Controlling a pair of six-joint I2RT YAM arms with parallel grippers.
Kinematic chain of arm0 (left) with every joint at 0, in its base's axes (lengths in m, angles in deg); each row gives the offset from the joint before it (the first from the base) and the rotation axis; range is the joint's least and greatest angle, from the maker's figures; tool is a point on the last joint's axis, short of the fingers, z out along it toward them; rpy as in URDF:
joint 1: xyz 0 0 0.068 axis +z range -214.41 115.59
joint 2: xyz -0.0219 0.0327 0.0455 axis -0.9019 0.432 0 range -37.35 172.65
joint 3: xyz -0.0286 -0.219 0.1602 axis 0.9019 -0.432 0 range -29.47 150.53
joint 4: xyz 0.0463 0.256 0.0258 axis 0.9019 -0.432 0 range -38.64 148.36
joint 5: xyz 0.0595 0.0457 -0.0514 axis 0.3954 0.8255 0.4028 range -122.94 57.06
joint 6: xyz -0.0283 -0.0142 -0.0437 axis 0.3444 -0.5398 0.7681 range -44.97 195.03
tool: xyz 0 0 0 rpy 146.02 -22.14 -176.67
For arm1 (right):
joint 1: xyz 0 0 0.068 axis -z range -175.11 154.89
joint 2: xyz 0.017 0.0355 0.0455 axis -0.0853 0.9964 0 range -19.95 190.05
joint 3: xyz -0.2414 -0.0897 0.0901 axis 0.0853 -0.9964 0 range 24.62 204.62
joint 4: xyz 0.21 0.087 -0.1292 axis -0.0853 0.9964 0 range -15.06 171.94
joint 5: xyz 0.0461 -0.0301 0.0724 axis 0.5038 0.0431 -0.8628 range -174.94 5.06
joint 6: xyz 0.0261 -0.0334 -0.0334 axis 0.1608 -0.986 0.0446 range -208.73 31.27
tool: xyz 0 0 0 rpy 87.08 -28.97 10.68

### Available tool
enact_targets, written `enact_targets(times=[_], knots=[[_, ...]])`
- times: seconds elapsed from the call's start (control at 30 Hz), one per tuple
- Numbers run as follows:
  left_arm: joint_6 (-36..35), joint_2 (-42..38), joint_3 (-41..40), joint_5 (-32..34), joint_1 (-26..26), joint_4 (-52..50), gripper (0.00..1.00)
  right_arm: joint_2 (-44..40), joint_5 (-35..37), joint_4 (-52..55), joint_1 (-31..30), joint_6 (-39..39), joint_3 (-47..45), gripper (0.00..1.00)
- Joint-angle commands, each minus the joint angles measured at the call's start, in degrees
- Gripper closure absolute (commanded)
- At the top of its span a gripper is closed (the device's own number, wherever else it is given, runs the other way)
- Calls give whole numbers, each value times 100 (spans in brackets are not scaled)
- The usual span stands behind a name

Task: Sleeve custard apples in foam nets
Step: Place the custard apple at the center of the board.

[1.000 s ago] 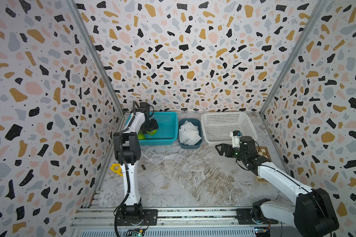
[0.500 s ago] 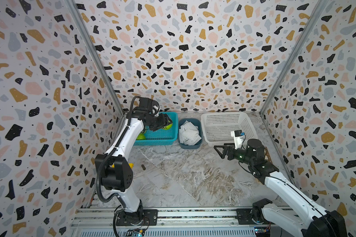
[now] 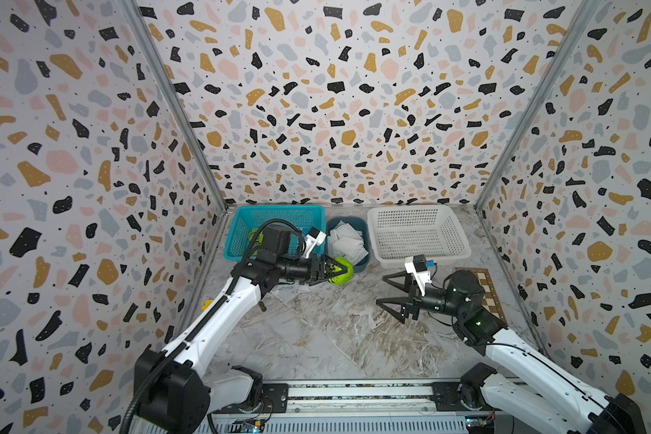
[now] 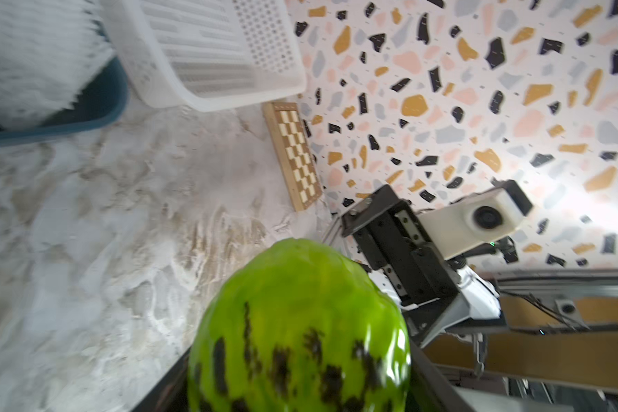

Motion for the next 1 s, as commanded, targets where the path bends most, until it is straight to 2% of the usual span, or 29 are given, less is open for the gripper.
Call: enact_targets(times=[0.0, 0.13, 0.4, 0.6, 0.8, 0.97], knots=[[529, -494, -288, -698, -258, 1021, 38, 0, -178, -281, -366, -404, 171, 0], [384, -906, -420, -741, -483, 619, 38, 14, -93, -373, -725, -604, 263, 0], [756, -1262, -885, -620, -966, 1128, 37, 237, -18, -650, -1040, -684, 581, 1], [1306, -1180, -1050, -535, -1241, 1998, 37, 468, 195, -510, -1536, -1022, 864, 1], [1560, -1032, -1043, -447, -1456, 2263, 36, 696, 54, -514, -1666, -1071, 1014, 0], [1624, -949, -1045, -399, -1489, 2426, 36, 792, 2, -502, -1698, -1072, 1104, 8]])
